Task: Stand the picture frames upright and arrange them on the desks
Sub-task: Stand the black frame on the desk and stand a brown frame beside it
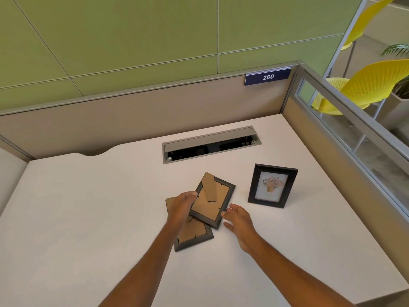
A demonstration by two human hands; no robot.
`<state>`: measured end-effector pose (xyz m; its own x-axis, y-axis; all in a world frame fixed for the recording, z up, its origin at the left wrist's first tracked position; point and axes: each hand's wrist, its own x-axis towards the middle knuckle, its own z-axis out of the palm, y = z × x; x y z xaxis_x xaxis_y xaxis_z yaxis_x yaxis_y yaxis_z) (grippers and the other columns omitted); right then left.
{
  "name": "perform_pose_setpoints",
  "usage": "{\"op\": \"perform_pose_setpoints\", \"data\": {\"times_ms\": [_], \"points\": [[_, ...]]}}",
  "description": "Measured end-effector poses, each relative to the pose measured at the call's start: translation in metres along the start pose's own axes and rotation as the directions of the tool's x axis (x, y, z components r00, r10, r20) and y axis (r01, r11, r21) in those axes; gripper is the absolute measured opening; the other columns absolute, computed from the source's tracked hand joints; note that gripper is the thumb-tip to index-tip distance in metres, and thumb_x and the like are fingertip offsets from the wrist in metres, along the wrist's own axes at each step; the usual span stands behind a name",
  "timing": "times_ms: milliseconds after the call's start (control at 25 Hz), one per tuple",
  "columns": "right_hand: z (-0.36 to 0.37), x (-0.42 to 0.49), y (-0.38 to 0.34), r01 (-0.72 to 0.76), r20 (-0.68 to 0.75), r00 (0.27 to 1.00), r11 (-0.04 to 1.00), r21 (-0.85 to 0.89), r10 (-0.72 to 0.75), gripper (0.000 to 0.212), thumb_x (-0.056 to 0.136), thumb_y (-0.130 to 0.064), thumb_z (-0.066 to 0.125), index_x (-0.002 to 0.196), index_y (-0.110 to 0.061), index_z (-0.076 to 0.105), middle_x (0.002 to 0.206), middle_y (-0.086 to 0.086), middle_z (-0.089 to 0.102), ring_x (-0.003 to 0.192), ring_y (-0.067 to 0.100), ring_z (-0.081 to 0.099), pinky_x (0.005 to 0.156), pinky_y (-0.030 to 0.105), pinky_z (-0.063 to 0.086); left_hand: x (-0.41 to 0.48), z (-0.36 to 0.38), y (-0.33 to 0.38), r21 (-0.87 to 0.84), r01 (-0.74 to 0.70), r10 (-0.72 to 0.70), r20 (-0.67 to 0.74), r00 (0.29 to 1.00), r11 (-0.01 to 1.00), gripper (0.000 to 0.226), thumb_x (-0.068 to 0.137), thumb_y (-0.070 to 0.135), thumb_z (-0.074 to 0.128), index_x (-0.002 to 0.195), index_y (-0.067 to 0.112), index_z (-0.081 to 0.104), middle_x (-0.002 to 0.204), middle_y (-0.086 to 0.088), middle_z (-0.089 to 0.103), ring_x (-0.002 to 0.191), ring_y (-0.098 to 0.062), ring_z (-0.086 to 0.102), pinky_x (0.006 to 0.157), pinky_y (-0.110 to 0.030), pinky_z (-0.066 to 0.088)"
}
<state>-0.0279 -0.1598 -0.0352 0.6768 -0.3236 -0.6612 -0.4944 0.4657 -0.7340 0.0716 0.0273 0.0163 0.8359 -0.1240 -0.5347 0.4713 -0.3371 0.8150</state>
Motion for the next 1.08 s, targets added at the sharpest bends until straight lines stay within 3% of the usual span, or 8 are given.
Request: {"op": "perform_pose_setpoints", "data": {"times_ms": [120, 280, 480, 600, 760, 840, 920, 1080], "points": [[0.0, 0.004, -0.001, -0.007, -0.03, 1.0, 0.999, 0.035, 0.008, 0.056, 0.099, -0.001, 0.072, 0.151, -0.011, 0.054, 0.149, 0.013, 0.061, 0.133, 0.033, 0.062, 0.115, 0.05, 0.053, 0.001, 0.001, 0.004, 0.03, 0.003, -0.003, 0.008, 1.0, 1.0, 0.019, 0.102, 0.049, 0.067, 0.116, 0.039, 0.074, 0.128, 0.012, 0.072, 0.128, -0.019, 0.062, 0.11, -0.04, 0.047], [-0.001, 0.008, -0.001, -0.025, -0.064, 0.997, 0.993, 0.113, 0.032, 0.051, 0.098, 0.002, 0.073, 0.146, -0.006, 0.057, 0.138, 0.019, 0.067, 0.124, 0.034, 0.068, 0.11, 0.047, 0.057, 0.006, -0.001, 0.007, 0.014, 0.004, -0.005, 0.019, 1.0, 1.0, 0.025, 0.106, 0.043, 0.066, 0.125, 0.03, 0.072, 0.132, 0.005, 0.071, 0.131, -0.021, 0.062, 0.118, -0.048, 0.048], [-0.005, 0.013, -0.005, -0.062, -0.07, 0.995, 0.977, 0.205, 0.077, 0.044, 0.097, 0.008, 0.072, 0.138, -0.002, 0.061, 0.123, 0.025, 0.073, 0.116, 0.04, 0.073, 0.098, 0.045, 0.062, 0.008, -0.006, 0.013, -0.033, 0.046, -0.045, 0.033, 0.998, 0.998, 0.025, 0.108, 0.038, 0.065, 0.128, 0.025, 0.07, 0.138, -0.002, 0.07, 0.128, -0.021, 0.061, 0.101, -0.037, 0.05], [-0.001, 0.013, -0.009, -0.082, -0.072, 0.993, 0.978, 0.191, 0.097, 0.037, 0.097, -0.002, 0.077, 0.133, -0.002, 0.066, 0.121, 0.025, 0.076, 0.105, 0.034, 0.074, 0.094, 0.043, 0.063, 0.008, -0.007, 0.02, -0.034, 0.039, -0.038, 0.006, 0.999, 0.999, 0.032, 0.109, 0.034, 0.064, 0.135, 0.017, 0.071, 0.139, -0.006, 0.071, 0.127, -0.021, 0.063, 0.106, -0.041, 0.053], [0.007, 0.012, -0.016, -0.122, -0.063, 0.989, 0.983, 0.138, 0.132, 0.028, 0.098, -0.011, 0.079, 0.123, -0.004, 0.072, 0.113, 0.019, 0.081, 0.1, 0.031, 0.078, 0.079, 0.038, 0.065, 0.005, -0.005, 0.048, -0.01, 0.173, -0.173, -0.028, 0.985, 0.985, 0.045, 0.113, 0.036, 0.058, 0.144, 0.004, 0.065, 0.146, -0.016, 0.069, 0.139, -0.031, 0.062, 0.116, -0.044, 0.054], [0.013, 0.009, -0.022, -0.136, -0.044, 0.989, 0.983, 0.126, 0.142, 0.025, 0.099, -0.01, 0.077, 0.123, -0.005, 0.07, 0.11, 0.019, 0.082, 0.097, 0.032, 0.08, 0.073, 0.038, 0.065, 0.0, -0.007, 0.053, -0.053, 0.169, -0.17, -0.015, 0.985, 0.984, 0.046, 0.114, 0.033, 0.057, 0.147, 0.001, 0.062, 0.147, -0.018, 0.068, 0.141, -0.033, 0.061, 0.119, -0.047, 0.051], [0.015, 0.008, -0.031, -0.132, -0.034, 0.99, 0.987, 0.087, 0.136, 0.025, 0.099, -0.01, 0.077, 0.123, -0.005, 0.07, 0.106, 0.019, 0.083, 0.093, 0.03, 0.08, 0.069, 0.037, 0.065, -0.005, -0.012, 0.05, -0.095, 0.151, -0.152, -0.001, 0.988, 0.984, 0.041, 0.113, 0.027, 0.06, 0.146, 0.002, 0.063, 0.144, -0.018, 0.069, 0.136, -0.032, 0.063, 0.118, -0.046, 0.052], [0.01, 0.008, -0.052, -0.125, -0.027, 0.992, 0.989, 0.074, 0.127, 0.029, 0.097, -0.01, 0.079, 0.123, 0.0, 0.07, 0.109, 0.022, 0.081, 0.092, 0.031, 0.078, 0.071, 0.038, 0.063, -0.003, -0.036, 0.034, -0.115, 0.055, -0.045, 0.087, 0.995, 0.992, 0.039, 0.107, -0.006, 0.059, 0.144, 0.006, 0.067, 0.14, -0.015, 0.073, 0.12, -0.028, 0.074, 0.111, -0.047, 0.059]]}}
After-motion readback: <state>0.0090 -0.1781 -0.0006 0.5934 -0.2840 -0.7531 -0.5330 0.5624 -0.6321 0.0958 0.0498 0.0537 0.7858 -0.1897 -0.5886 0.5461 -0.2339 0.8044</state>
